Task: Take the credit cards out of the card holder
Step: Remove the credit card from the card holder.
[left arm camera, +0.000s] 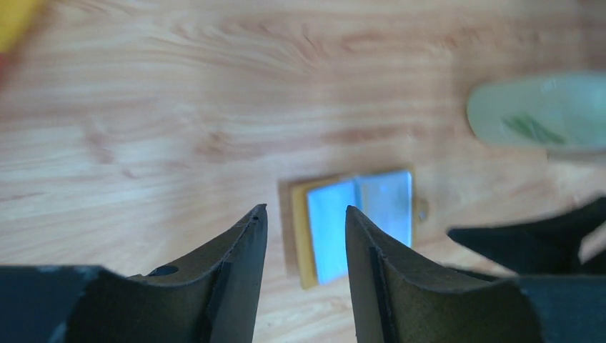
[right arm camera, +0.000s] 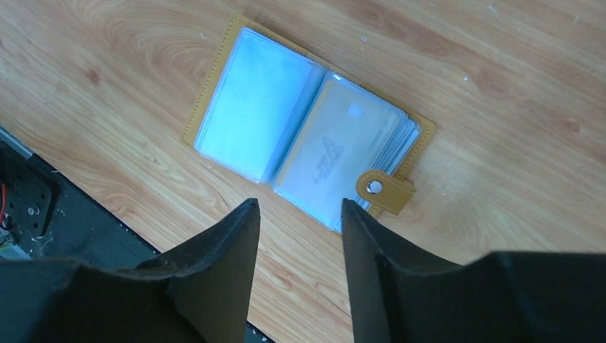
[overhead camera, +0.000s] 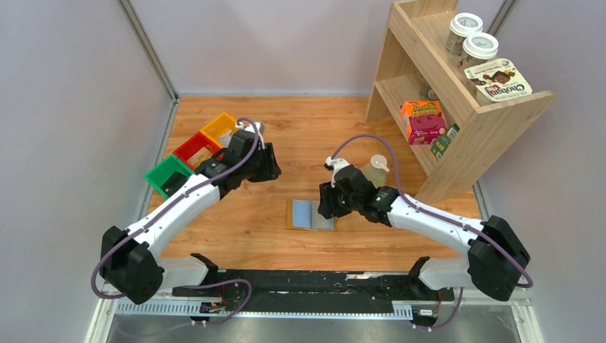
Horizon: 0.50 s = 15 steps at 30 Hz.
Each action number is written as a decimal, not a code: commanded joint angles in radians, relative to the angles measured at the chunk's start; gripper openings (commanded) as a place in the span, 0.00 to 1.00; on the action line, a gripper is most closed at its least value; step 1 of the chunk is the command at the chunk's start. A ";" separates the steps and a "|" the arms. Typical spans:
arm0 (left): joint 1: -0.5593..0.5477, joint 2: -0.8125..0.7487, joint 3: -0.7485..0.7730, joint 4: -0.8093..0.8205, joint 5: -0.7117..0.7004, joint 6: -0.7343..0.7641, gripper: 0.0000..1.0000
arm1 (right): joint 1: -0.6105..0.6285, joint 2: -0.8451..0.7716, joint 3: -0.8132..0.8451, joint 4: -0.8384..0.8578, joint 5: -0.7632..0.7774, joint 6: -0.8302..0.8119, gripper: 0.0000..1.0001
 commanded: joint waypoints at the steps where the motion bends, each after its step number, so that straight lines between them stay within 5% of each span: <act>1: -0.120 0.011 -0.022 0.063 0.046 -0.073 0.51 | -0.002 0.064 0.056 0.018 -0.018 0.055 0.46; 15: -0.275 0.318 -0.094 0.214 0.165 -0.131 0.38 | -0.073 0.242 0.050 0.100 -0.109 0.124 0.36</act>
